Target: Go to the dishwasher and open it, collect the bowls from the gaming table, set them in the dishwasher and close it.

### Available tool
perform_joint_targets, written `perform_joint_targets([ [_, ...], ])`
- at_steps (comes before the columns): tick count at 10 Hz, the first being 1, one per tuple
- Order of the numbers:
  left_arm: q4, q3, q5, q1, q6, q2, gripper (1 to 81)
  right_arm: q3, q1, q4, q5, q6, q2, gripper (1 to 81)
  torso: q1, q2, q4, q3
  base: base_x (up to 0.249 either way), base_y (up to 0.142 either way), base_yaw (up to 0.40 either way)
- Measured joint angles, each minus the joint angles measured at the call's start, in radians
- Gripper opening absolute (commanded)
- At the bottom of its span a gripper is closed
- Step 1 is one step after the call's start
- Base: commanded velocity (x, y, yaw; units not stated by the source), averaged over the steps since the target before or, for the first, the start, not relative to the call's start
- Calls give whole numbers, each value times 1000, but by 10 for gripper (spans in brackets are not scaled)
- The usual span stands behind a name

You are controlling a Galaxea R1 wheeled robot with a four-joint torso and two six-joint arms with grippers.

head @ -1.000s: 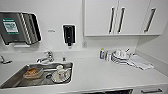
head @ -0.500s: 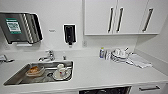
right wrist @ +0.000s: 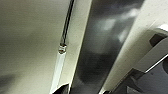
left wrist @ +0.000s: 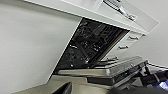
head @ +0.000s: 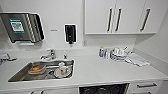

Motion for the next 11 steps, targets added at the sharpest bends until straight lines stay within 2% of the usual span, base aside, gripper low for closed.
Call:
perform_joint_targets([
  [1, 0, 0, 1, 2, 0, 0, 811, -7, -1, 2, 22, 0, 7, 811, 0, 0, 0, 0, -96, 0, 0],
  [4, 0, 0, 3, 2, 0, 8, 811, -29, -9, 2, 18, -2, 24, 811, 0, 0, 0, 0, -97, 0, 0],
  [5, 0, 0, 5, 2, 0, 8, 811, -29, -18, 0, 8, -9, 27, 811, 0, 0, 0, 0, -97, 0, 0],
  [6, 0, 0, 10, 2, 0, 8, 811, -39, -35, -5, -53, -12, 36, 811, 0, 0, 0, 0, -96, 0, 0],
  [7, 0, 0, 18, 1, 0, 8, 811, -64, -70, -8, -83, -12, 50, 811, 0, 0, 0, 0, -97, 0, 0],
  [11, 2, -3, 26, 2, 0, 20, 811, -127, -90, -9, -85, -19, 99, 811, 0, -1, 0, 0, -24, 0, 0],
])
